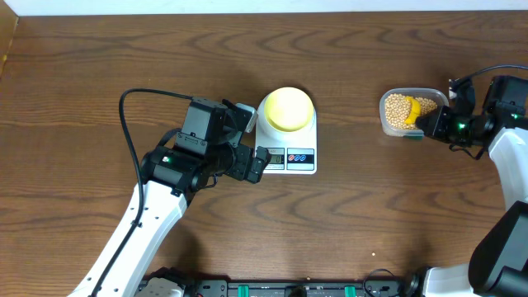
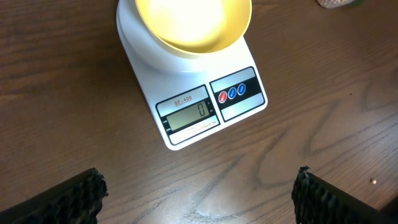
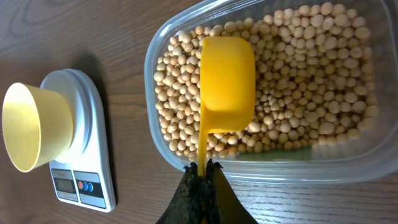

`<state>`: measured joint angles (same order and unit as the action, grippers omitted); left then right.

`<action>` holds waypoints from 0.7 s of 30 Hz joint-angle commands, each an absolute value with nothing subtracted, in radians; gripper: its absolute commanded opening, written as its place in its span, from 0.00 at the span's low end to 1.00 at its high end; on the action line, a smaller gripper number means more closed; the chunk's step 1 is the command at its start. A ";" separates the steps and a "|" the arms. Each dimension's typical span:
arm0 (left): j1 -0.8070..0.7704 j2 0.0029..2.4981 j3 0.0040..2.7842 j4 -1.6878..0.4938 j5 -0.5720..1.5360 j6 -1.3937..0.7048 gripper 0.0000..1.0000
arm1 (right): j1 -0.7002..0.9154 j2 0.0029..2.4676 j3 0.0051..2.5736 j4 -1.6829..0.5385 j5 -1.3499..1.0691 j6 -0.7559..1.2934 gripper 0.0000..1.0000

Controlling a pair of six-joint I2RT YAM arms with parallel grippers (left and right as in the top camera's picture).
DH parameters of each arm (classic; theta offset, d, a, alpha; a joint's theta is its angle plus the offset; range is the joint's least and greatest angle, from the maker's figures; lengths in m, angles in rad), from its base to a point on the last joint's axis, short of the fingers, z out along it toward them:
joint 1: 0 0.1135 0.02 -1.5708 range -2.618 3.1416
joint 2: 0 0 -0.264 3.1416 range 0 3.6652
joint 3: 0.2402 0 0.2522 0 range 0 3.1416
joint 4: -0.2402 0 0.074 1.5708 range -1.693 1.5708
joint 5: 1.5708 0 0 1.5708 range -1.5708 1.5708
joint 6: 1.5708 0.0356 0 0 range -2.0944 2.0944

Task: Scoop item into bowl and weigh 50g on scale
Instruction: 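Drag the scoop through the soybeans toward the tub's near side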

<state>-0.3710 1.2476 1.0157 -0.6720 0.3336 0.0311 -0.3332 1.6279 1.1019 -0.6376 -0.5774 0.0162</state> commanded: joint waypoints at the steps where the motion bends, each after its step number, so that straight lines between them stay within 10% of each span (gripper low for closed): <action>1: -0.368 1.248 1.016 -0.669 0.323 0.045 0.98 | -0.364 1.639 1.091 -0.640 -0.620 0.033 0.01; 21: -0.368 1.248 1.016 -0.672 0.323 0.045 0.98 | -0.452 1.639 0.996 -0.552 -0.849 0.071 0.01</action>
